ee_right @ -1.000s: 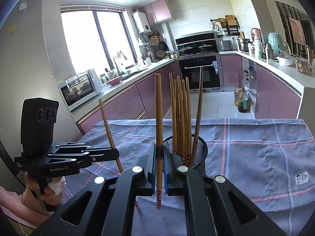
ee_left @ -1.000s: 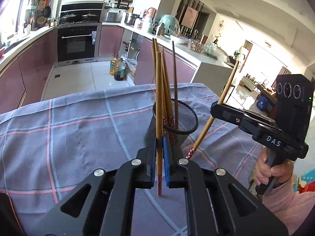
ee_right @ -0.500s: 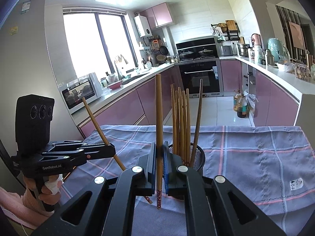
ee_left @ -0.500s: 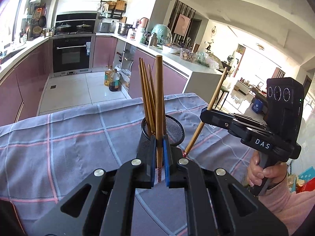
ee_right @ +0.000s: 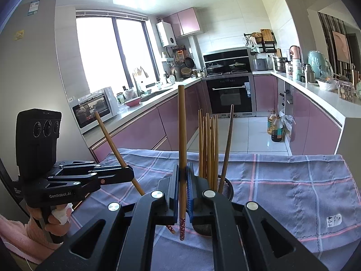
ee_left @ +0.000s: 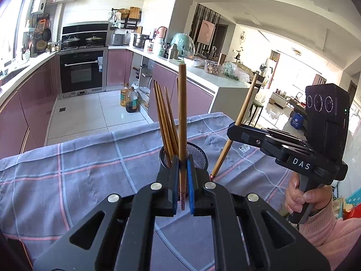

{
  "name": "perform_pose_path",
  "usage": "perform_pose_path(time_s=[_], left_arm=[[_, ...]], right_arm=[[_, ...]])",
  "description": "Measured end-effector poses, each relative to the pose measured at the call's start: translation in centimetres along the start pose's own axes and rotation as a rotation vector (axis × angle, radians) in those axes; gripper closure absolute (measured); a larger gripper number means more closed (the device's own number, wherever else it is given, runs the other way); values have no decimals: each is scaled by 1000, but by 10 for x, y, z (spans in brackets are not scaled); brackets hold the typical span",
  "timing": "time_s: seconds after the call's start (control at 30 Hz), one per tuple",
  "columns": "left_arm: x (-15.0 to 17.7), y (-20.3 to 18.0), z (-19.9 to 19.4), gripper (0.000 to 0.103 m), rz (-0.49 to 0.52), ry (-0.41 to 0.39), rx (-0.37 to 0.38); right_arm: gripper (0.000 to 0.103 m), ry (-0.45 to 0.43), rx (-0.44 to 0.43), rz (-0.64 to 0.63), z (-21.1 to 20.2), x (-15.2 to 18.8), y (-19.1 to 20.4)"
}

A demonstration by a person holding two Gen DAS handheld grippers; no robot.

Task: Organize utensils
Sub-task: 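Lower the left tool's chopstick into the mesh cup while the right tool lowers its own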

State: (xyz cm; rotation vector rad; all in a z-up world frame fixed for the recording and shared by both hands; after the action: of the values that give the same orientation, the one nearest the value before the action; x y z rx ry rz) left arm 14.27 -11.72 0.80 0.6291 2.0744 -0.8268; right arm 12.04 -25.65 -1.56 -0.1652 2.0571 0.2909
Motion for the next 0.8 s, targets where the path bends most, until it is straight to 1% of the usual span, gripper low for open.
perform_pose_path(time_s=[0.2,0.53,0.8], left_arm=[[-8,-7,-7,95,18,-23,10],[-36,-20,-21,96,63,-85,24],[-54,-26,-21,95,96,-124,10]], right_arm=[[97,-33,9,-12,-6,-11,0],[97,-95,23,-33,-19,-34,-1],[97,-133,35,-46,-20,-51,-2]])
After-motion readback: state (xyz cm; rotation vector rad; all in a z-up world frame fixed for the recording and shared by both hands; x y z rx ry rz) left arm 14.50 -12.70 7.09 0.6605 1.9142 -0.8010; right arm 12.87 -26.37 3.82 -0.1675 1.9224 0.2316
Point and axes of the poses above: each gripper's, at about its wrist camera, not at the fingertips, and z roughly the way its jaws point, y to its left, x to its underside, the point moved 6 cm from there along z, roughly the way its jaws point, and after that the axes turned 14 degrees about x, right-handed, at the moved point
